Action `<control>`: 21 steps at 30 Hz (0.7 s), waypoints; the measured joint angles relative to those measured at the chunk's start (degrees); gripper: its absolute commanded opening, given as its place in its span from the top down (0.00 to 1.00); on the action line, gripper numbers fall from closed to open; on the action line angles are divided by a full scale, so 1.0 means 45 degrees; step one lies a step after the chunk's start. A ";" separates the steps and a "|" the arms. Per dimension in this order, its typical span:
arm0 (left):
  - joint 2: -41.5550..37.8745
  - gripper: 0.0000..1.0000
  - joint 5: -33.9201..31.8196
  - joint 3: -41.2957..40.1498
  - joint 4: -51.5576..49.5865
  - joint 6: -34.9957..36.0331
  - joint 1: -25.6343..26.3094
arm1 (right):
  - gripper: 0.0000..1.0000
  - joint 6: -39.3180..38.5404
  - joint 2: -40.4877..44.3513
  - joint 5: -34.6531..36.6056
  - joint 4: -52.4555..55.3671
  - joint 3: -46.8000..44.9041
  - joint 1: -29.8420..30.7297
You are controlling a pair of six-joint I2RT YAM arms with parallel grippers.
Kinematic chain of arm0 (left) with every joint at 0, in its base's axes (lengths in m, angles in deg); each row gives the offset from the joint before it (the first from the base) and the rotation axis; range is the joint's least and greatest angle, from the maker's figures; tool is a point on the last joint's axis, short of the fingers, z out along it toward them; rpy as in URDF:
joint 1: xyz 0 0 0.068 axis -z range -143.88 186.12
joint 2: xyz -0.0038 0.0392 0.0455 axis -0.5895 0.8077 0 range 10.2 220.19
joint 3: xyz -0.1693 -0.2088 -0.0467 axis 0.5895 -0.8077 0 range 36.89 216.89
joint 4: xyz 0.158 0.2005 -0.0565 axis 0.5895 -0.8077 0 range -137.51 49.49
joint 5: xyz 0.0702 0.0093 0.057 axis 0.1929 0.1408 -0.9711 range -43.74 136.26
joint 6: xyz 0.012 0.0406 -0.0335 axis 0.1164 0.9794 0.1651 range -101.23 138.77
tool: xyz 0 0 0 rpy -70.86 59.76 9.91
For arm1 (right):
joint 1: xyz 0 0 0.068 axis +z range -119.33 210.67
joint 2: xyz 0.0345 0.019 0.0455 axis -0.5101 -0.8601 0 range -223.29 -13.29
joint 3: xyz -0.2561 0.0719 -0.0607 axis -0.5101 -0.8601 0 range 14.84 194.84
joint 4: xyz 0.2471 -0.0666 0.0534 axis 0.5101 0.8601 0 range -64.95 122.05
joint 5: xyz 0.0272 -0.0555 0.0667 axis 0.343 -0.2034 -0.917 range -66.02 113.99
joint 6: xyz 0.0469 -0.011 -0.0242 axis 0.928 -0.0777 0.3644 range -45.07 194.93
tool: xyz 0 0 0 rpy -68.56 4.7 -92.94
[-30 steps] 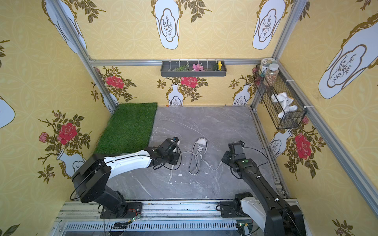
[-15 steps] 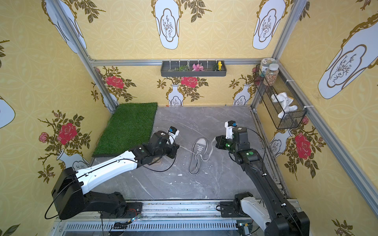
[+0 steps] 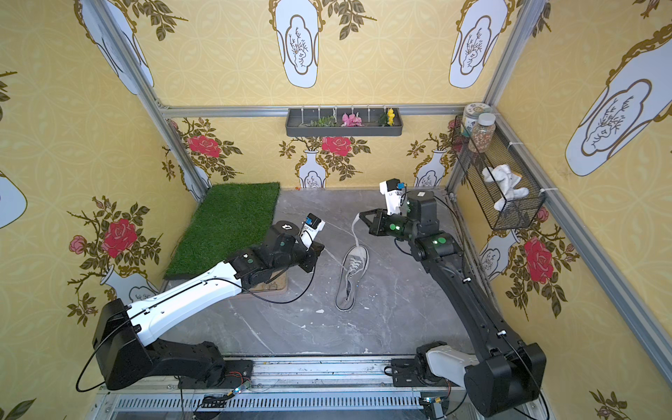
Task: Tie the shoes
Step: Wrap the shoelace around the shoelace.
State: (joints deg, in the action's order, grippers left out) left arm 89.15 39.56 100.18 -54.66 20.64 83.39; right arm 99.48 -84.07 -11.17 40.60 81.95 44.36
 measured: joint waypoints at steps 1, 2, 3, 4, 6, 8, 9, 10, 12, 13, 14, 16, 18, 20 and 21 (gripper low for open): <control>0.0024 1.00 0.0005 0.0000 0.0039 0.0102 0.0000 | 1.00 0.0146 -0.0321 -0.0029 0.0073 0.0146 0.0039; 0.0049 1.00 0.0019 -0.0010 0.0083 0.0204 0.0000 | 1.00 0.0199 -0.0665 -0.0053 0.0185 0.0277 0.0068; 0.0068 1.00 0.0102 -0.0044 0.0185 0.0277 0.0000 | 1.00 0.0223 -0.1030 -0.0053 0.0316 0.0384 0.0102; 0.0068 1.00 0.0170 -0.0097 0.0262 0.0359 0.0000 | 1.00 0.0311 -0.1399 -0.0058 0.0447 0.0510 0.0107; 0.0063 1.00 0.0437 -0.0287 0.0534 0.0583 0.0005 | 1.00 0.0593 -0.2283 -0.0136 0.0583 0.0806 0.0160; 0.0049 1.00 0.0651 -0.0461 0.0748 0.0738 0.0005 | 1.00 0.0874 -0.3123 -0.0238 0.0602 0.1151 0.0447; 0.0044 1.00 0.0748 -0.0534 0.0840 0.0855 0.0005 | 1.00 0.0869 -0.3536 -0.0340 0.0661 0.1379 0.0675; 0.0044 1.00 0.0787 -0.0593 0.0937 0.0937 0.0005 | 1.00 0.0874 -0.3876 -0.0452 0.0738 0.1583 0.0865; 0.0019 1.00 0.0879 -0.0719 0.1161 0.1200 0.0010 | 1.00 0.0879 -0.4609 -0.0767 0.0967 0.2001 0.1224; -0.0019 1.00 0.0879 -0.0782 0.1243 0.1263 0.0010 | 1.00 0.0879 -0.4920 -0.0947 0.1049 0.2137 0.1326; -0.0058 1.00 0.0874 -0.0850 0.1345 0.1370 0.0010 | 1.00 0.0879 -0.5163 -0.1078 0.1214 0.2229 0.1375; -0.0083 1.00 0.0865 -0.0937 0.1530 0.1608 0.0015 | 1.00 0.0889 -0.5484 -0.1209 0.1511 0.2220 0.1375; -0.0097 1.00 0.0860 -0.1088 0.1749 0.1807 0.0010 | 1.00 0.0967 -0.5722 -0.1530 0.1588 0.1991 0.1438; -0.0097 1.00 0.0855 -0.1234 0.1914 0.1938 0.0010 | 1.00 0.1122 -0.5940 -0.1923 0.1603 0.1783 0.1637; -0.0092 1.00 0.0840 -0.1292 0.1943 0.2001 0.0010 | 1.00 0.1137 -0.5994 -0.2166 0.1622 0.1588 0.1749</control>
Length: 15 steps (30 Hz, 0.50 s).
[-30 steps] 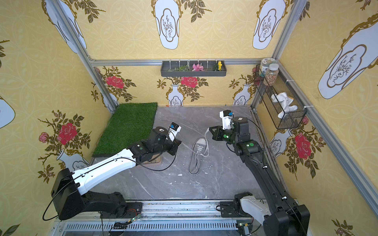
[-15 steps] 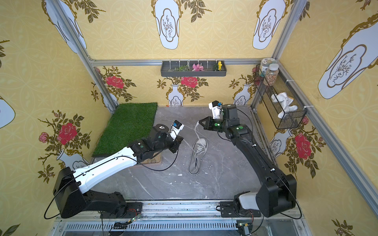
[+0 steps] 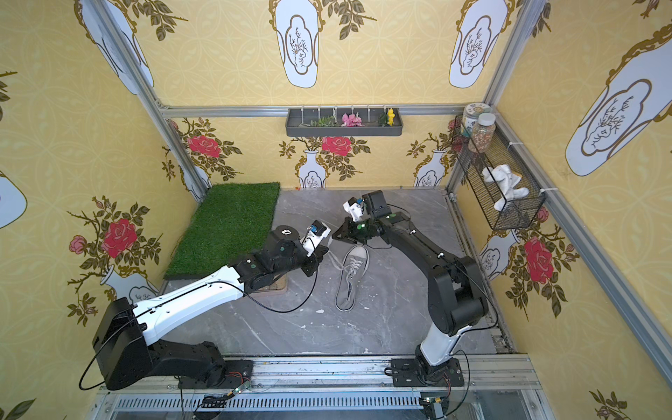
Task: Tie the shoes
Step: Wrap the shoelace around the shoelace.
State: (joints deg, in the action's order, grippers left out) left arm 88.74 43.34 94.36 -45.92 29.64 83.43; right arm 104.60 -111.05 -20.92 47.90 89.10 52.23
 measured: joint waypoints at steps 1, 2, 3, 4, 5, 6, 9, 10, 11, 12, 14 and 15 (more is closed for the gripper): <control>0.0015 1.00 -0.0058 -0.0049 0.0053 0.0078 0.0000 | 1.00 0.0015 -0.0005 -0.0219 0.0039 -0.0151 0.0063; 0.0024 1.00 -0.0083 -0.0097 0.0146 0.0165 0.0000 | 1.00 0.0015 0.0005 -0.0520 0.0063 -0.0321 0.0087; 0.0024 1.00 -0.0083 -0.0160 0.0228 0.0185 0.0000 | 1.00 0.0024 0.0034 -0.0753 0.0058 -0.0520 0.0053; 0.0024 1.00 -0.0083 -0.0219 0.0296 0.0238 0.0000 | 1.00 0.0044 0.0053 -0.0889 0.0063 -0.0661 0.0015; 0.0019 1.00 -0.0087 -0.0291 0.0364 0.0253 0.0000 | 1.00 0.0053 0.0087 -0.1039 0.0185 -0.0826 -0.0019; 0.0005 1.00 -0.0092 -0.0379 0.0432 0.0253 0.0000 | 1.00 0.0053 0.0131 -0.1137 0.0296 -0.0971 -0.0068; -0.0058 1.00 -0.0117 -0.0578 0.0471 0.0287 0.0000 | 1.00 -0.0019 0.0291 -0.1379 0.0593 -0.1277 -0.0146; -0.0087 1.00 -0.0112 -0.0612 0.0486 0.0291 0.0000 | 1.00 -0.0063 0.0311 -0.1443 0.0622 -0.1355 -0.0146; -0.0107 1.00 -0.0112 -0.0631 0.0505 0.0301 0.0000 | 1.00 -0.0102 0.0311 -0.1506 0.0636 -0.1418 -0.0146; -0.0107 1.00 -0.0112 -0.0631 0.0525 0.0340 0.0000 | 1.00 -0.0170 0.0311 -0.1583 0.0670 -0.1511 -0.0146; -0.0121 1.00 -0.0112 -0.0656 0.0525 0.0350 0.0000 | 1.00 -0.0296 0.0311 -0.1666 0.0835 -0.1622 -0.0146; -0.0151 1.00 -0.0112 -0.0695 0.0525 0.0345 0.0000 | 1.00 -0.0355 0.0311 -0.1705 0.0918 -0.1666 -0.0146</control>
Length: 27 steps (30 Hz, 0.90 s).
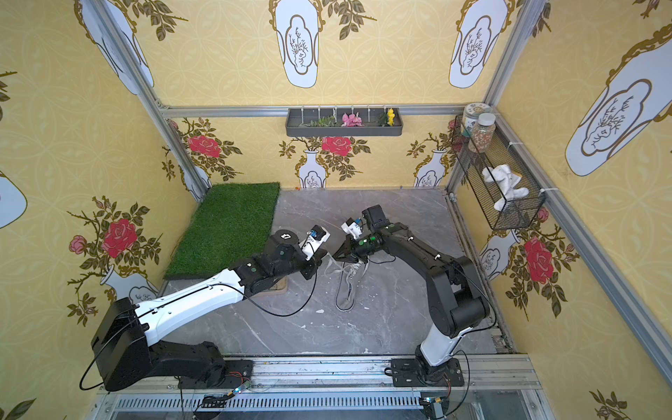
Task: Tie the shoes
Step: Wrap the shoelace around the shoelace.
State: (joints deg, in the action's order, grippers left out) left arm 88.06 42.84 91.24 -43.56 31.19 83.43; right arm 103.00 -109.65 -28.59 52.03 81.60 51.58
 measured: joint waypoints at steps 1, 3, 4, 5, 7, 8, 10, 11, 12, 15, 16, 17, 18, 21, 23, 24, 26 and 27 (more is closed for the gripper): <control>-0.0024 1.00 0.0000 -0.0053 0.0000 0.0000 0.0000 | 1.00 -0.0053 0.0000 -0.0024 0.0058 -0.0044 0.0000; -0.0049 1.00 0.0000 -0.0160 -0.0010 -0.0005 0.0000 | 1.00 -0.0204 0.0000 -0.0078 0.0092 -0.0112 -0.0015; -0.0049 1.00 0.0005 -0.0199 -0.0010 -0.0010 0.0000 | 1.00 -0.0238 0.0000 -0.0121 0.0087 -0.0131 -0.0039; -0.0049 1.00 0.0005 -0.0253 -0.0010 -0.0015 0.0000 | 1.00 -0.0257 0.0015 -0.0136 0.0102 -0.0151 -0.0058; -0.0044 1.00 0.0044 -0.0330 -0.0019 -0.0117 0.0000 | 1.00 -0.0340 0.0058 -0.0151 0.0214 -0.0160 -0.0078; -0.0044 1.00 0.0044 -0.0350 -0.0029 -0.0126 0.0000 | 1.00 -0.0398 0.0097 -0.0170 0.0262 -0.0185 -0.0087; -0.0034 1.00 0.0049 -0.0369 -0.0034 -0.0199 0.0000 | 1.00 -0.0534 0.0170 -0.0223 0.0330 -0.0296 -0.0097; -0.0019 1.00 0.0053 -0.0374 -0.0034 -0.0199 0.0000 | 1.00 -0.0563 0.0180 -0.0228 0.0345 -0.0335 -0.0097; -0.0019 1.00 0.0053 -0.0398 -0.0034 -0.0204 0.0000 | 1.00 -0.0602 0.0180 -0.0223 0.0350 -0.0389 -0.0097; -0.0019 1.00 0.0136 -0.0457 -0.0049 -0.0204 0.0000 | 1.00 -0.0656 0.0180 -0.0223 0.0374 -0.0568 -0.0083; -0.0015 1.00 0.0151 -0.0457 -0.0044 -0.0204 0.0000 | 1.00 -0.0680 0.0160 -0.0223 0.0369 -0.0602 -0.0063; -0.0005 1.00 0.0214 -0.0457 -0.0044 -0.0204 0.0000 | 0.99 -0.0685 0.0121 -0.0219 0.0374 -0.0617 -0.0019; 0.0010 1.00 0.0296 -0.0461 -0.0044 -0.0199 0.0000 | 0.98 -0.0709 0.0063 -0.0223 0.0369 -0.0627 0.0039; 0.0097 1.00 0.0418 -0.0539 -0.0034 -0.0194 0.0000 | 0.93 -0.0884 -0.0194 -0.0214 0.0384 -0.0631 0.0267; 0.0204 1.00 0.0476 -0.0617 -0.0034 -0.0189 0.0000 | 0.85 -0.0971 -0.0374 -0.0146 0.0500 -0.0631 0.0355; 0.0262 1.00 0.0495 -0.0661 -0.0034 -0.0189 0.0000 | 0.78 -0.1010 -0.0408 -0.0039 0.0646 -0.0636 0.0374; 0.0350 1.00 0.0525 -0.0753 -0.0024 -0.0194 0.0000 | 0.70 -0.1146 -0.0350 0.0204 0.0860 -0.0656 0.0228; 0.0393 1.00 0.0568 -0.0772 -0.0019 -0.0194 0.0000 | 0.66 -0.1209 -0.0233 0.0398 0.0908 -0.0680 0.0068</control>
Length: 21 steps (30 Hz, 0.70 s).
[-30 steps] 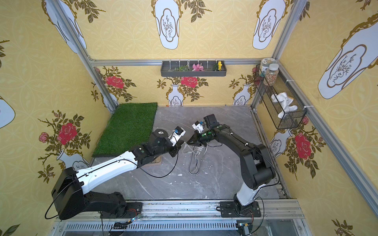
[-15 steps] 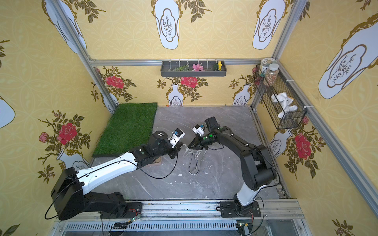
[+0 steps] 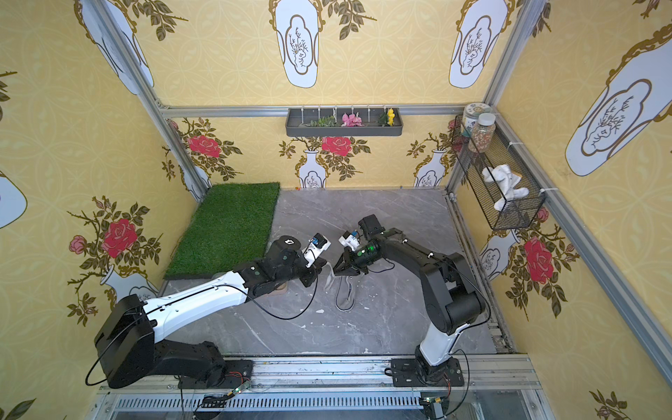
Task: Tie the shoes
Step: Wrap the shoelace around the shoelace.
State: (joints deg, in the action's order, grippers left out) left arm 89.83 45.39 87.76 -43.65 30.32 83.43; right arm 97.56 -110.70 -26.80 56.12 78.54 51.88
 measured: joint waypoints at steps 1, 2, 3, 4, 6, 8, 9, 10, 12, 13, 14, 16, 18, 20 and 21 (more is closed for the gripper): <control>0.0034 1.00 0.0039 0.0000 0.0005 -0.0005 -0.0005 | 0.63 0.0005 0.0155 0.0151 0.0058 -0.0029 -0.0155; 0.0063 1.00 0.0044 0.0000 0.0019 -0.0015 -0.0010 | 0.62 0.0005 0.0403 0.0359 0.0121 -0.0049 -0.0335; 0.0078 1.00 0.0049 0.0000 0.0034 -0.0049 -0.0010 | 0.62 0.0000 0.0627 0.0525 0.0112 -0.0049 -0.0500; 0.0087 1.00 0.0049 0.0000 0.0034 -0.0121 -0.0019 | 0.62 0.0000 0.0840 0.0719 0.0092 -0.0044 -0.0627; 0.0160 1.00 0.0155 0.0044 0.0029 -0.0306 -0.0126 | 0.62 0.0005 0.1321 0.1059 0.0053 -0.0107 -0.0777; 0.0257 1.00 0.0165 0.0180 0.0019 -0.0665 -0.0437 | 0.63 -0.0010 0.2361 0.1642 -0.0325 -0.0704 -0.0845; 0.0306 1.00 0.0160 0.0267 0.0015 -0.0811 -0.0607 | 0.63 -0.0015 0.2875 0.1972 -0.0442 -0.1049 -0.0753; 0.0389 1.00 0.0223 0.0408 -0.0029 -0.1064 -0.0831 | 0.63 -0.0024 0.3541 0.2390 -0.0787 -0.1598 -0.0461; 0.0568 1.00 0.0330 0.0690 -0.0253 -0.1457 -0.1132 | 0.65 0.0073 0.4478 0.3050 -0.1413 -0.2618 0.0335; 0.0675 1.00 0.0403 0.0845 -0.0389 -0.1729 -0.1234 | 0.65 0.0306 0.4736 0.3366 -0.1651 -0.3026 0.0782; 0.0777 1.00 0.0495 0.0971 -0.0544 -0.1909 -0.1263 | 0.65 0.0622 0.4862 0.3837 -0.1904 -0.3385 0.1355; 0.0933 1.00 0.0665 0.1132 -0.0816 -0.2239 -0.1277 | 0.64 0.1093 0.4886 0.4911 -0.2059 -0.3662 0.2565; 0.1020 1.00 0.0806 0.1180 -0.1005 -0.2550 -0.1311 | 0.64 0.1574 0.4843 0.5935 -0.2278 -0.3662 0.4002; 0.1088 1.00 0.0850 0.1234 -0.1253 -0.2914 -0.1418 | 0.64 0.2492 0.4619 0.7218 -0.2531 -0.3585 0.5299; 0.1112 1.00 0.0860 0.1277 -0.1345 -0.3045 -0.1452 | 0.63 0.2958 0.4464 0.7849 -0.2550 -0.3536 0.5765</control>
State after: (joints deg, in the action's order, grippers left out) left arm 94.84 49.26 93.51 -49.70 16.61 76.90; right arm 110.87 -90.61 8.52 44.64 62.63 77.83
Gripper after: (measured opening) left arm 0.049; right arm 0.357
